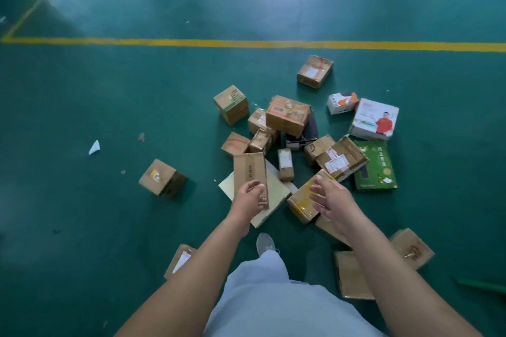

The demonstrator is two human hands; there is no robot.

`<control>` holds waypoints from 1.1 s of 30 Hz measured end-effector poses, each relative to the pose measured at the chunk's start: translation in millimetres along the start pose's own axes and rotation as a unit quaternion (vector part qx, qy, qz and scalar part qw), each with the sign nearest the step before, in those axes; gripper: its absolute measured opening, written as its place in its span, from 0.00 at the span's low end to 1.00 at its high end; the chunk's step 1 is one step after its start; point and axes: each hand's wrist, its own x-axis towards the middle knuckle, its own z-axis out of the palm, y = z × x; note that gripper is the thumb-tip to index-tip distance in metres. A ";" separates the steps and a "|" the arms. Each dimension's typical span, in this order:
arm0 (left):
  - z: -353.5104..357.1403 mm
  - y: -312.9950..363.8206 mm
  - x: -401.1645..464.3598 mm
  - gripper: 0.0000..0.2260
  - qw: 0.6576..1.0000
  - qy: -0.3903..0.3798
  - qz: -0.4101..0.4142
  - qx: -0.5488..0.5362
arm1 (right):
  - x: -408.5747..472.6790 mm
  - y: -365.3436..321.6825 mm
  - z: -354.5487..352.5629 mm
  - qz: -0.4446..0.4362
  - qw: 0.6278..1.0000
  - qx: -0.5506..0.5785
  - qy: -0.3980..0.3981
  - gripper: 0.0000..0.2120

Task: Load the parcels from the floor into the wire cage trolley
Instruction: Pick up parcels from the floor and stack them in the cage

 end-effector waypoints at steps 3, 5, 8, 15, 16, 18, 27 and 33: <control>-34.9 3.3 13.6 0.13 0.999 0.028 -0.011 -0.034 | 8.7 -11.9 41.2 0.005 1.000 -0.026 -0.009 0.15; -55.9 4.9 21.6 0.13 0.997 0.045 -0.020 -0.052 | 15.4 -18.9 66.7 0.012 0.999 -0.050 -0.014 0.15; -86.4 6.3 29.3 0.13 0.994 0.064 -0.025 -0.080 | 24.9 -26.2 102.3 0.022 0.996 -0.076 -0.030 0.15; -130.9 16.2 42.7 0.14 0.982 0.128 -0.027 -0.138 | 51.7 -47.1 157.2 0.014 0.990 -0.125 -0.066 0.13; -134.1 17.0 45.1 0.14 0.979 0.137 -0.030 -0.145 | 55.5 -49.1 163.8 0.015 0.988 -0.133 -0.073 0.13; -140.4 17.6 49.0 0.13 0.974 0.155 -0.039 -0.162 | 63.2 -51.5 178.5 0.023 0.983 -0.157 -0.087 0.13; -160.7 40.0 52.4 0.13 0.952 0.229 -0.048 -0.199 | 100.4 -93.3 238.5 0.035 0.961 -0.221 -0.162 0.08; -183.3 66.0 63.8 0.12 0.935 0.268 -0.036 -0.230 | 120.0 -127.5 286.7 0.016 0.946 -0.235 -0.224 0.16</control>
